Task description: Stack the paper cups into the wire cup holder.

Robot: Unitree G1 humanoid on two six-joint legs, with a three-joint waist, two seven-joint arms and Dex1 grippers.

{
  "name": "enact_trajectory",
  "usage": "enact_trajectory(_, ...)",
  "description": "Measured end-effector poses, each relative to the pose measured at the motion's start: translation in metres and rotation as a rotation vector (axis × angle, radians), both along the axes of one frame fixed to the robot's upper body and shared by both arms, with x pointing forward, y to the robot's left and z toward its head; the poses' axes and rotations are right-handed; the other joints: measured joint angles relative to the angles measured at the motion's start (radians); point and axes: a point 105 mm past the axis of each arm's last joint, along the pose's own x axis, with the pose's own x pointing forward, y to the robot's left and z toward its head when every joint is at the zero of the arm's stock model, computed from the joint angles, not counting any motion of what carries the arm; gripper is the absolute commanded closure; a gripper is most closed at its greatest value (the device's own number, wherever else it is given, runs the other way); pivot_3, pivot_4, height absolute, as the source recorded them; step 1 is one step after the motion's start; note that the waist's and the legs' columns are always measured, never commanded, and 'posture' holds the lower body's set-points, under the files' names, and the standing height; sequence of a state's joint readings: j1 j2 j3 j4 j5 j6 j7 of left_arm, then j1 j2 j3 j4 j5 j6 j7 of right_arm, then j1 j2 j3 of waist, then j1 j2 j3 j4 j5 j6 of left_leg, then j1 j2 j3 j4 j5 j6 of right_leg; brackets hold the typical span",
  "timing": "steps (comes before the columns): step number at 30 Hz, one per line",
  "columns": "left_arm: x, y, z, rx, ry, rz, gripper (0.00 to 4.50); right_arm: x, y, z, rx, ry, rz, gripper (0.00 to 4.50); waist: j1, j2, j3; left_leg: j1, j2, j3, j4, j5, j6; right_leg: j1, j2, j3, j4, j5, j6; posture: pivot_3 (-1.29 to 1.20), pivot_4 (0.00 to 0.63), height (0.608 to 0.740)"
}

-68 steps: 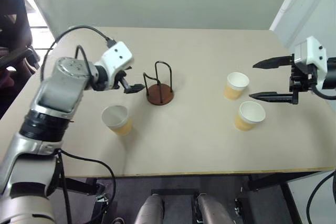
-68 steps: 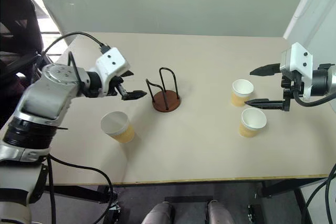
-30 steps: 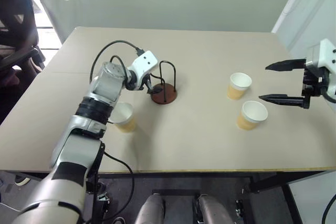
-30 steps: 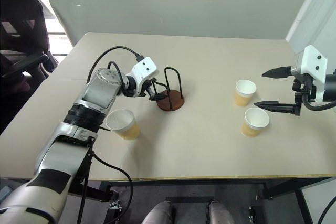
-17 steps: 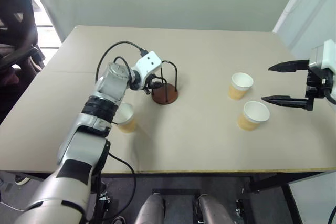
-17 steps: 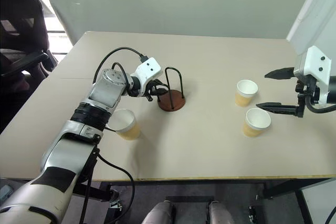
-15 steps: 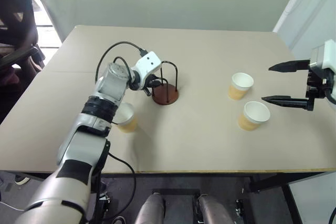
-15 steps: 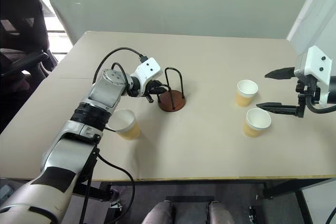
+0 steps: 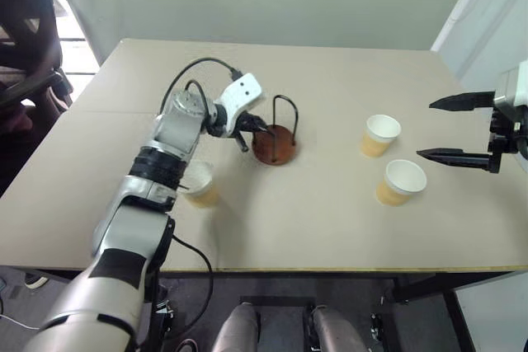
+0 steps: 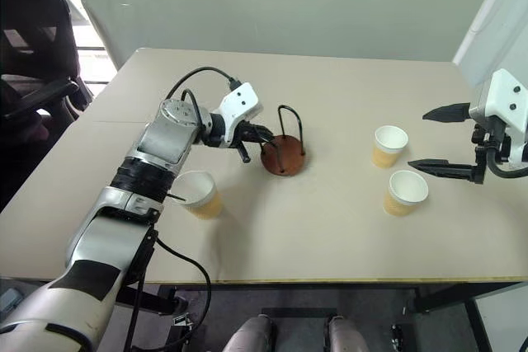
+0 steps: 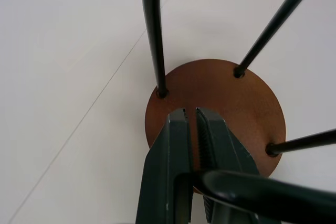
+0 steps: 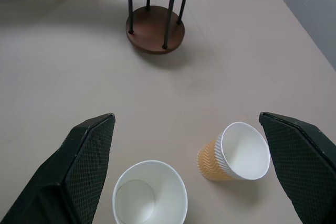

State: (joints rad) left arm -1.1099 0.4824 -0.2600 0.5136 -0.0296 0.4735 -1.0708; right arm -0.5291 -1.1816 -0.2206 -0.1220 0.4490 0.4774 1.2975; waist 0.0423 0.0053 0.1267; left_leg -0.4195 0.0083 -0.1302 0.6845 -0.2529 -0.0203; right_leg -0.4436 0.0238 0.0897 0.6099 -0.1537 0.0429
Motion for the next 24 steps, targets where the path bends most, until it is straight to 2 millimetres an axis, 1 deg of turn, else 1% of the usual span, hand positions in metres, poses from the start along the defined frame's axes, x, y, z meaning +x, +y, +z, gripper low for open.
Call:
enact_trajectory(2, -0.017, -0.014, 0.011, -0.029, 0.01, -0.107, 4.49, 0.0, 0.0, 0.0, 0.0, -0.002, -0.003, 0.0, 0.0, 0.0, 0.0, 0.0, 0.0, 0.001, 0.001, 0.0, 0.001, 0.0, 0.0, 0.0, 0.0, 0.0, 0.0, 0.0, 0.15, 0.74)
enact_trajectory(4, -0.034, -0.021, 0.014, -0.039, 0.034, -0.197, 4.49, 0.0, 0.0, 0.0, 0.0, -0.003, -0.004, 0.0, -0.001, 0.0, 0.0, 0.0, 0.0, 0.001, 0.001, 0.0, 0.001, 0.0, 0.0, 0.0, 0.0, 0.0, 0.001, 0.0, 0.15, 0.74)
enact_trajectory(6, -0.056, -0.025, 0.006, -0.002, 0.083, -0.305, 4.49, 0.0, -0.001, 0.0, 0.0, -0.001, -0.007, 0.0, -0.001, 0.0, 0.0, 0.001, 0.0, 0.001, 0.001, 0.0, 0.001, 0.0, 0.0, 0.0, 0.0, 0.0, 0.001, 0.0, 0.15, 0.74)
enact_trajectory(9, -0.078, -0.023, -0.014, 0.09, 0.155, -0.407, 4.49, 0.0, -0.002, -0.001, 0.001, -0.003, -0.011, 0.0, -0.002, 0.0, 0.0, 0.001, 0.0, 0.001, 0.001, 0.0, 0.001, 0.0, 0.0, 0.001, 0.001, 0.0, 0.001, 0.0, 0.15, 0.74)
enact_trajectory(13, -0.093, -0.019, -0.03, 0.159, 0.202, -0.491, 4.49, 0.0, -0.003, -0.003, 0.001, 0.0, -0.019, 0.0, 0.001, 0.0, 0.0, 0.001, 0.0, 0.0, 0.002, -0.001, 0.003, 0.0, -0.002, 0.001, 0.001, 0.0, 0.001, 0.0, 0.15, 0.74)
enact_trajectory(17, -0.098, -0.026, -0.039, 0.194, 0.204, -0.542, 4.49, -0.003, -0.001, -0.004, 0.004, -0.003, -0.02, 0.0, 0.002, 0.0, 0.0, 0.0, -0.002, 0.0, 0.005, -0.001, 0.004, 0.001, -0.004, 0.001, 0.002, 0.0, -0.002, 0.0, 0.15, 0.74)
enact_trajectory(20, -0.101, -0.031, -0.041, 0.201, 0.202, -0.572, 4.49, -0.006, 0.0, -0.004, 0.009, -0.006, -0.019, 0.0, 0.0, 0.0, 0.0, 0.0, -0.004, 0.0, 0.007, -0.001, 0.005, 0.002, -0.005, 0.002, 0.001, 0.0, -0.003, 0.0, 0.15, 0.74)
enact_trajectory(24, -0.107, -0.033, -0.05, 0.214, 0.218, -0.596, 4.49, -0.009, -0.001, -0.006, 0.014, 0.0, -0.03, 0.0, -0.003, 0.0, 0.0, 0.0, -0.007, 0.0, 0.009, -0.001, 0.007, 0.003, -0.007, 0.004, 0.001, 0.0, -0.002, 0.0, 0.15, 0.74)
